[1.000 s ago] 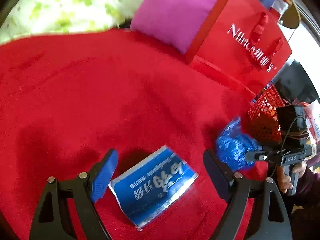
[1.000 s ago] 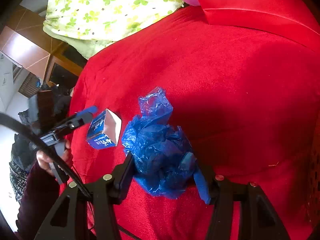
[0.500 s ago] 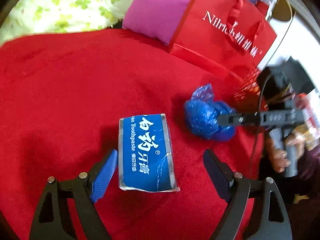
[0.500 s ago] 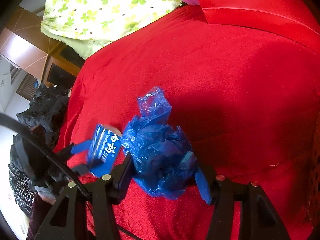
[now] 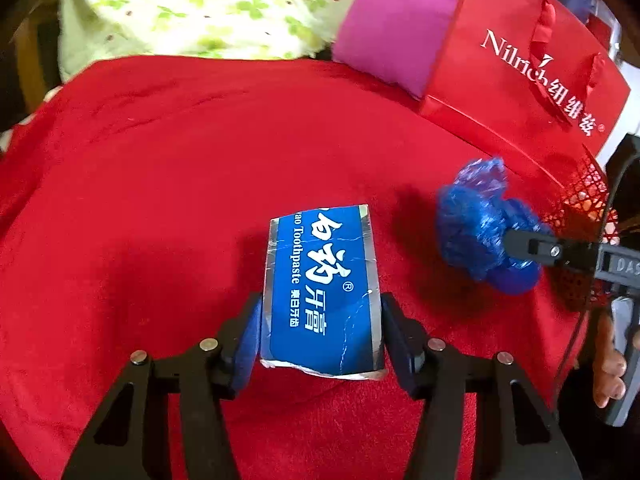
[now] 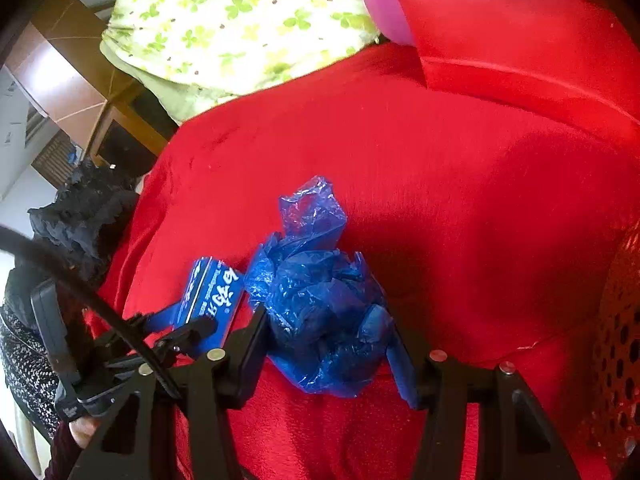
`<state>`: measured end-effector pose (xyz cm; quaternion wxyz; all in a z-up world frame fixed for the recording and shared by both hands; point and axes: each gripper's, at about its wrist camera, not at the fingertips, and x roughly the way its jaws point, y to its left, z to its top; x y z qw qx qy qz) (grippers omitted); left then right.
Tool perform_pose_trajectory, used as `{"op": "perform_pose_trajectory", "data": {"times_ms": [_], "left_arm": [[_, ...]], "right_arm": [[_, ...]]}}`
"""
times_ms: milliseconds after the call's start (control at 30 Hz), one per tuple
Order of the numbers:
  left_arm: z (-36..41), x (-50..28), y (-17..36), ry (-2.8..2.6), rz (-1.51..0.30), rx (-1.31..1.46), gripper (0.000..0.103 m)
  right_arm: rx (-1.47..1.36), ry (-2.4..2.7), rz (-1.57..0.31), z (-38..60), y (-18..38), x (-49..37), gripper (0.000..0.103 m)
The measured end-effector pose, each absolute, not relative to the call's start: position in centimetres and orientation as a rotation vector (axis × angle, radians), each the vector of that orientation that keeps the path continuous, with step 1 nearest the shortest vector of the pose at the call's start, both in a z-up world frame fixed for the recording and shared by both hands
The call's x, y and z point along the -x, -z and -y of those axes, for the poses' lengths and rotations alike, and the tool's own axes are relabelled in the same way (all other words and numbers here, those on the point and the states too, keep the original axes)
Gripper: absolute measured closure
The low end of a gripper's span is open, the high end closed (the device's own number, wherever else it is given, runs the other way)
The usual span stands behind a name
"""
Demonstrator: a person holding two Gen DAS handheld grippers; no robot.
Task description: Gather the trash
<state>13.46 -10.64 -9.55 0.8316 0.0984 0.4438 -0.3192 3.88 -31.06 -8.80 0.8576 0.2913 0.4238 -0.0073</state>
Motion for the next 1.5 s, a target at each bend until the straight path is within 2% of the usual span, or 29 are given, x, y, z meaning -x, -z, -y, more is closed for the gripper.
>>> {"op": "perform_pose_trajectory", "data": {"times_ms": [367, 767, 1500], "left_arm": [[9.9, -4.9, 2.4, 0.472, -0.690, -0.342, 0.045], [9.6, 2.9, -4.4, 0.371, -0.471, -0.369, 0.045], [8.9, 6.9, -7.9, 0.284, -0.362, -0.295, 0.044]], "right_arm": [[-0.573, -0.016, -0.706, 31.4, 4.5, -0.8, 0.046], [-0.414, 0.010, -0.385, 29.5, -1.5, 6.3, 0.046], [-0.427, 0.089, -0.124, 31.7, -4.1, 17.9, 0.046]]}}
